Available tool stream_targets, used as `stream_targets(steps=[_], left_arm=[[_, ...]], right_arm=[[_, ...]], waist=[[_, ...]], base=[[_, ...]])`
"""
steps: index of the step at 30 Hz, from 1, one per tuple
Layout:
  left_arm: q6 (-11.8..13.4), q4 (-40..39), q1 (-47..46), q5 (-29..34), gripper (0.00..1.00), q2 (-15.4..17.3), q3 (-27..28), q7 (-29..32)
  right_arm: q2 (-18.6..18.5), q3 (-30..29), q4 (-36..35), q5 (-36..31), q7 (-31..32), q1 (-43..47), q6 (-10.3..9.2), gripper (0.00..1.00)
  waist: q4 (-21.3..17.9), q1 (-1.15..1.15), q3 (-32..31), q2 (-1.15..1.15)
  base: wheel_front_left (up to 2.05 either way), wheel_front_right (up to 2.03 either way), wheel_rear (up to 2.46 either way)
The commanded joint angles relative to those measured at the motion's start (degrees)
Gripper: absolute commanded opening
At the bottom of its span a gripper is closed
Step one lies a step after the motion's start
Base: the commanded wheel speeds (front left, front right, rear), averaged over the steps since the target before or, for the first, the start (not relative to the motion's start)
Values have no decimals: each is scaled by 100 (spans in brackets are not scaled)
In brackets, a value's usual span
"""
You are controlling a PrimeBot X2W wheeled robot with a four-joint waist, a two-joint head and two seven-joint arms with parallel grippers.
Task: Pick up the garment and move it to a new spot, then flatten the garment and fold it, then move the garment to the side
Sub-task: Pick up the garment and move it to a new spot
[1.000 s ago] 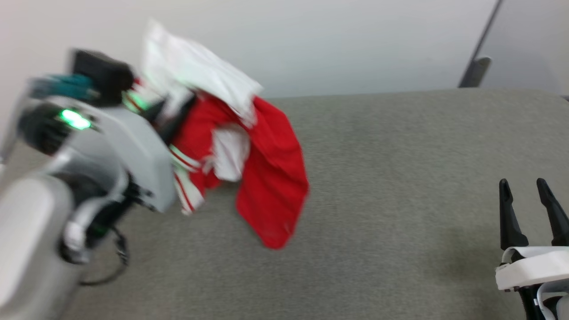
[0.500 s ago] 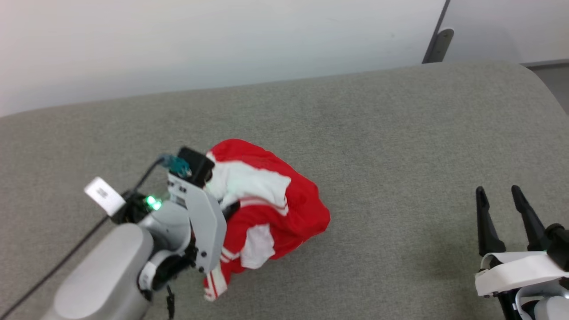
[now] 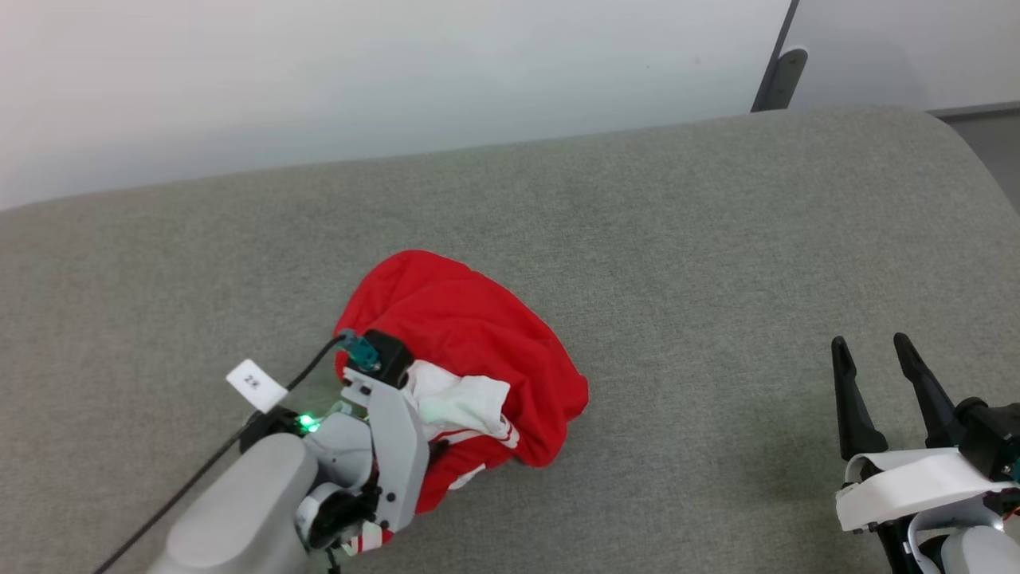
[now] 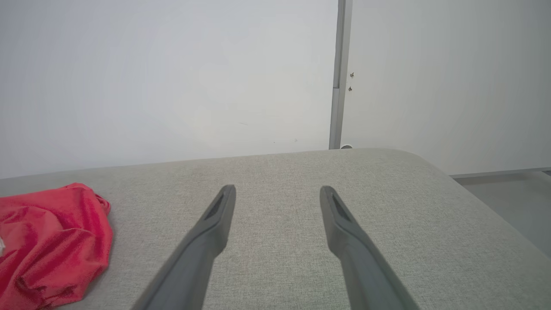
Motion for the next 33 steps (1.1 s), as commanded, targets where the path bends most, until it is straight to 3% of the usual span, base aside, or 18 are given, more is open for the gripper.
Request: stream_targets(steps=[1, 8, 16, 27, 33], left_arm=[[-22, 111, 85, -33, 100, -14, -67, 30], [-122, 115, -171, -21, 100, 68, -149, -170], [-127, -567, -88, -298, 100, 512, 198, -507], [146, -1309, 753, -300, 100, 1203, 1154, -2320], [223, -1270, 1382, -345, 100, 1329, 1605, -3466]], right_arm=[[-20, 30, 10, 13, -22, -49, -8, 100], [-107, 49, 35, 36, -27, 24, -8, 100], [-187, -1, 25, 44, -28, 191, -8, 100], [-231, -50, 12, 52, -29, 398, -8, 100], [-279, -90, 50, 48, -22, 452, -8, 100]], waist=[[22, 0, -30, 0], [195, 0, -213, 0], [504, 0, -449, 0], [922, 0, -743, 0], [1125, 0, -836, 0]], base=[[0, 0, 0], [0, 0, 0], [0, 0, 0], [0, 0, 0], [0, 0, 0]])
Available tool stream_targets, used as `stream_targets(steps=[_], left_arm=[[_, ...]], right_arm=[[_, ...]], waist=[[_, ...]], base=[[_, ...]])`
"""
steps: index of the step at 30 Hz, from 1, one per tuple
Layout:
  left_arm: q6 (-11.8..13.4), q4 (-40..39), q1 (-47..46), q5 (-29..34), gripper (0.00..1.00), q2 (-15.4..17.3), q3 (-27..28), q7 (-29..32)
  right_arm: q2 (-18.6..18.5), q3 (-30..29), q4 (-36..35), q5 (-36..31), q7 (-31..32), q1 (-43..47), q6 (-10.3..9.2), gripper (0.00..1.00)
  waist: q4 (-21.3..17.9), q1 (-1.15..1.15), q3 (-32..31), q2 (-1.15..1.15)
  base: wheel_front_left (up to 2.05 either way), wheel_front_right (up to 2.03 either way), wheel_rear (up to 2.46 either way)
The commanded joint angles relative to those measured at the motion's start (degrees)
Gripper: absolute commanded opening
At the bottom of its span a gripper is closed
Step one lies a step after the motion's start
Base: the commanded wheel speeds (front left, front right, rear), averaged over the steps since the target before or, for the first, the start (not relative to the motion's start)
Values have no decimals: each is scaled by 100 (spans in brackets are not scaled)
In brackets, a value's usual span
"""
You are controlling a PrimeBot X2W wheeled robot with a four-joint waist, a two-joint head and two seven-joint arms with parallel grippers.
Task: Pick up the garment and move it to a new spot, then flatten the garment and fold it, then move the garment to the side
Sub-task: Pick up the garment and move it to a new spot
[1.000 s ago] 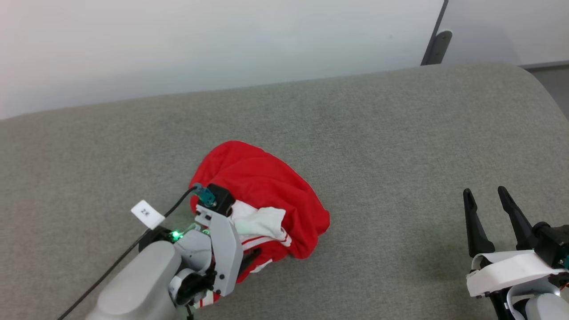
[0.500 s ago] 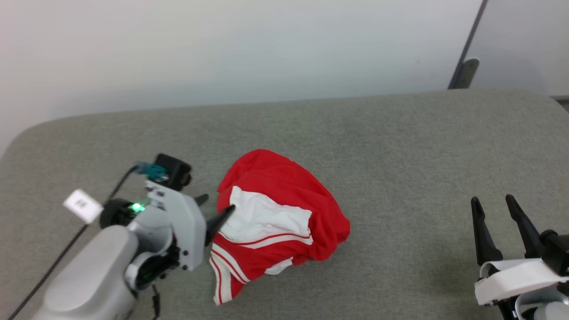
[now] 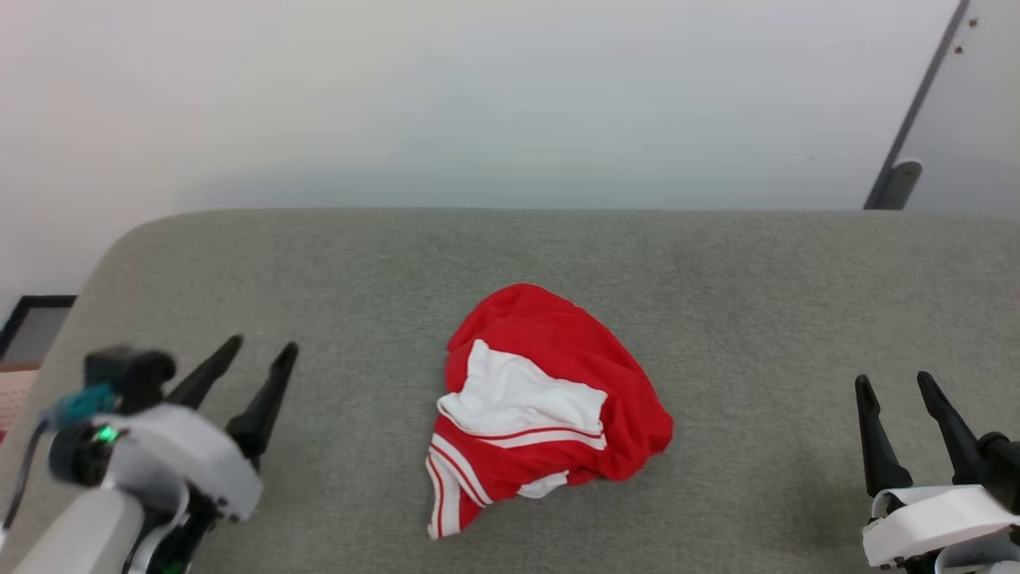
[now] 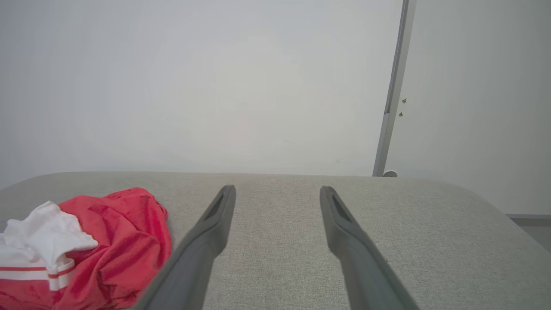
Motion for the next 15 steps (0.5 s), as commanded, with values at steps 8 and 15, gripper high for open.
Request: stream_targets(steps=[8, 15], left_arm=[[-68, 349, 692, -91, 100, -10, 391, -1049], [-162, 570, 920, -51, 100, -64, 599, -1250]], right_arm=[[-30, -111, 22, -28, -11, 148, -8, 100], [-13, -132, 37, -48, -9, 211, -8, 100]], waist=[[307, 0, -157, 0], [430, 0, -193, 0]], base=[[0, 0, 0], [0, 0, 0]])
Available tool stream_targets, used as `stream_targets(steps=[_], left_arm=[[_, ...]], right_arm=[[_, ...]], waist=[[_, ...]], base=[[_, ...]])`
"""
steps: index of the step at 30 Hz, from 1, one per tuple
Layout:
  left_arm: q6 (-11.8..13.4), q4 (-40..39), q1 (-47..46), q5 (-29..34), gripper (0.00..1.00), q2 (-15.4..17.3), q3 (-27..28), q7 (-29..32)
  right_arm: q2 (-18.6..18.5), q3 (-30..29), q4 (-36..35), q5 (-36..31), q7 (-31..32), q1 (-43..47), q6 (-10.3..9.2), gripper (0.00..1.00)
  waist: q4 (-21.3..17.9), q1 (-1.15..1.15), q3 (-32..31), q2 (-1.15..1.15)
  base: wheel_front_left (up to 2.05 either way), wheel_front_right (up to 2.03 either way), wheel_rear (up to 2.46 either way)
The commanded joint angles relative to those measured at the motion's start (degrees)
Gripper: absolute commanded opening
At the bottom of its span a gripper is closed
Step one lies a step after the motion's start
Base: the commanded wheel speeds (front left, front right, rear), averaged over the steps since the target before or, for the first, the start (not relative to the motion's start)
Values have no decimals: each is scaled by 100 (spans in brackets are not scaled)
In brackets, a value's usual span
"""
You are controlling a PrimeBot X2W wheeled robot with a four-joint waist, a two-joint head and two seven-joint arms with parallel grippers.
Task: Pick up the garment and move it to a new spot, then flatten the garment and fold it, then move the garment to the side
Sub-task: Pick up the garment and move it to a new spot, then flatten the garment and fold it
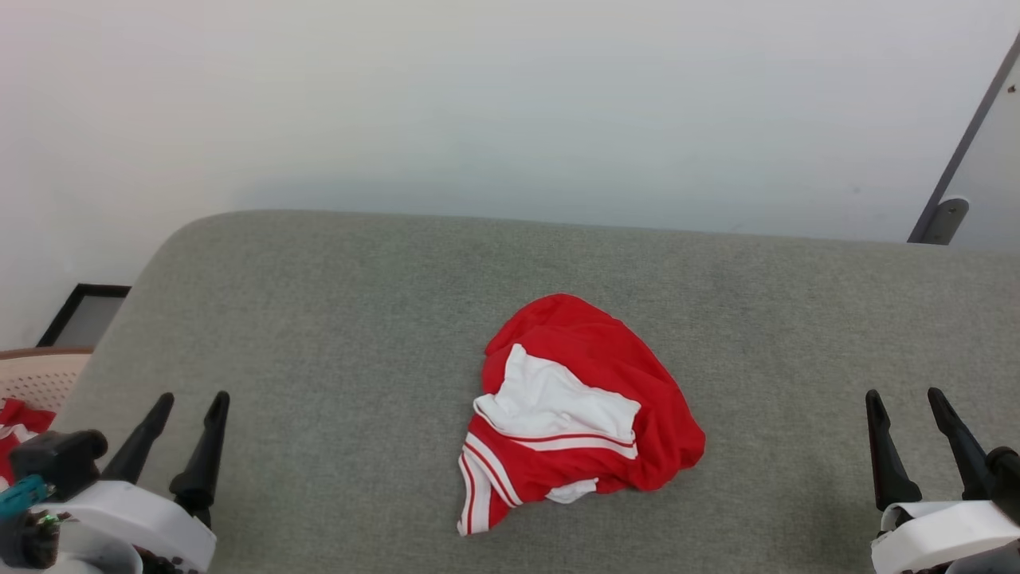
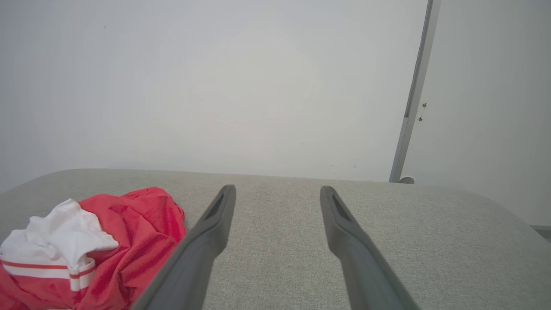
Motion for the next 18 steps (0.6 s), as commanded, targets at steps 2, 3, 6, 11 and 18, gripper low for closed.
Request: stream_targets(steps=[2, 3, 6, 11, 18], left_arm=[[-47, 25, 82, 29, 100, -49, 79, -35], [-57, 26, 89, 42, 100, -59, 104, -43], [-93, 39, 104, 92, 100, -75, 161, -50], [-142, 7, 103, 119, 100, -88, 189, -60], [-151, -68, -38, 49, 100, 15, 154, 87]], right_arm=[[11, -8, -16, -52, -5, 67, -8, 100], [14, -4, -18, -58, -5, 67, -8, 100], [20, 9, -23, -59, -5, 69, -8, 100], [22, 52, -25, -49, -5, 62, -8, 100], [15, 140, -41, 8, -5, -7, -8, 100]], waist=[[30, 0, -14, 0], [36, 0, -14, 0], [41, 0, -16, 0], [21, 0, 0, 0], [-39, 0, 63, 0]], base=[[0, 0, 0], [0, 0, 0], [0, 0, 0], [0, 0, 0], [0, 0, 0]])
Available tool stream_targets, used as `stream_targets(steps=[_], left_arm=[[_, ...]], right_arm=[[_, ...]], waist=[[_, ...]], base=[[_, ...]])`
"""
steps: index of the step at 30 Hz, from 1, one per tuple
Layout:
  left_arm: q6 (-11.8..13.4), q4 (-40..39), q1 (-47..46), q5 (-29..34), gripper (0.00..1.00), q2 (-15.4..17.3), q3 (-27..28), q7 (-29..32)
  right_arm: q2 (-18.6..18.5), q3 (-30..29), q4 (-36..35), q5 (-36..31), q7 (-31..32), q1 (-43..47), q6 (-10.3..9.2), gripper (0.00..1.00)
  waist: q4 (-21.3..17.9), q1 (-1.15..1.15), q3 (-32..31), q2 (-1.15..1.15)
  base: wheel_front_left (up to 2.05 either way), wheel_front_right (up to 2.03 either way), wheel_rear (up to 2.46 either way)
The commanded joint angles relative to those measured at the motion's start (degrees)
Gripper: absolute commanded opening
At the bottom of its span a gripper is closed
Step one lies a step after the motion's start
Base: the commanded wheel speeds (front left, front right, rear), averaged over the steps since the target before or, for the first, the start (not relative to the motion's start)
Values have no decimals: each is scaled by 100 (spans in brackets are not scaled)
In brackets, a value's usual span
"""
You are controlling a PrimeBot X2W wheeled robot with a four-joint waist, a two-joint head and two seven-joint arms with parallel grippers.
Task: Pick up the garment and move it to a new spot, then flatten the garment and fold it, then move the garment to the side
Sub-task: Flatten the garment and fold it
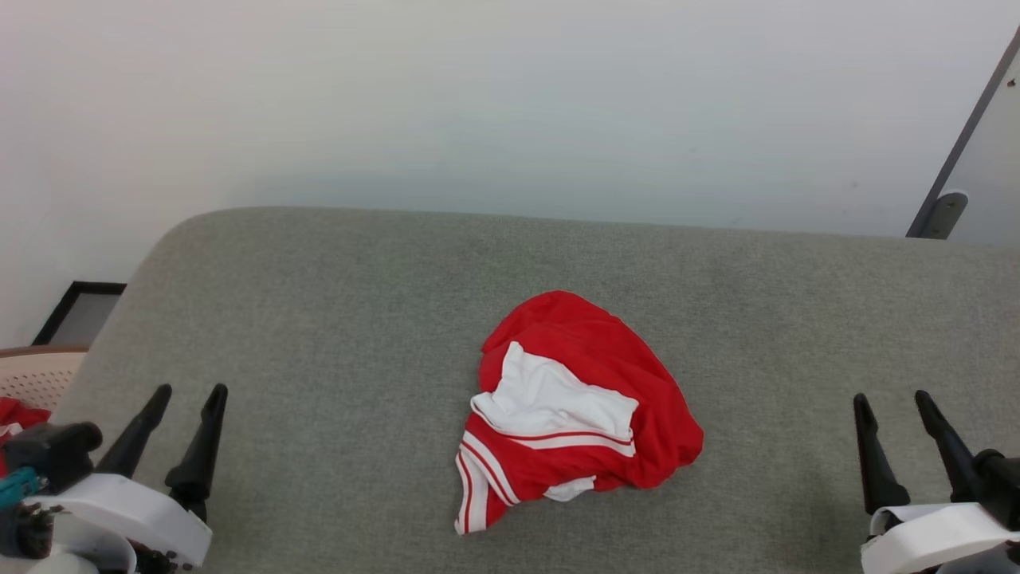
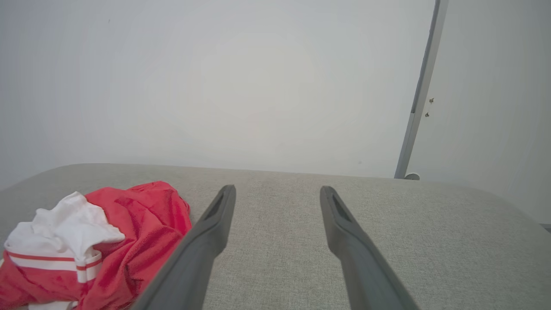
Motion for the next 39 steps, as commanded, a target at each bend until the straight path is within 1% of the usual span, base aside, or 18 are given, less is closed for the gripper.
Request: stream_targets(steps=[1, 8, 10, 15, 19, 25, 29, 39], left_arm=[[-14, -26, -43, -16, 100, 18, -4, 11], [107, -87, -57, -52, 100, 4, 70, -11], [205, -77, -22, -51, 100, -12, 118, -26], [400, -116, 77, -6, 100, -77, 209, -68], [427, -105, 121, 52, 100, -137, 251, -103], [405, -33, 52, 221, 100, -335, 242, -146], [322, 72, -14, 305, 100, -534, 228, -155], [111, 345, -236, 534, 100, -946, 378, -151]], right_arm=[[-5, 57, -20, 14, -5, -52, -8, 100], [-26, 438, -34, 111, 47, -156, -8, 100], [-59, 610, -36, 153, 85, -232, -8, 100], [-116, 1065, 0, 299, 218, -385, -8, 100], [-155, 1379, 60, 408, 407, -551, -8, 100], [-247, 1750, 209, 590, 799, -818, -8, 100], [-323, 1908, 333, 708, 1154, -980, -8, 100], [-540, 2158, 759, 669, 2165, -1292, -8, 100]], waist=[[-15, 0, 23, 0], [37, 0, 68, 0], [99, 0, 80, 0], [364, 0, 101, 0], [667, 0, 120, 0], [1131, 0, 181, 0], [1372, 0, 245, 0], [1744, 0, 483, 0]], base=[[0, 0, 0], [0, 0, 0], [0, 0, 0], [0, 0, 0], [0, 0, 0], [0, 0, 0], [0, 0, 0], [0, 0, 0]])
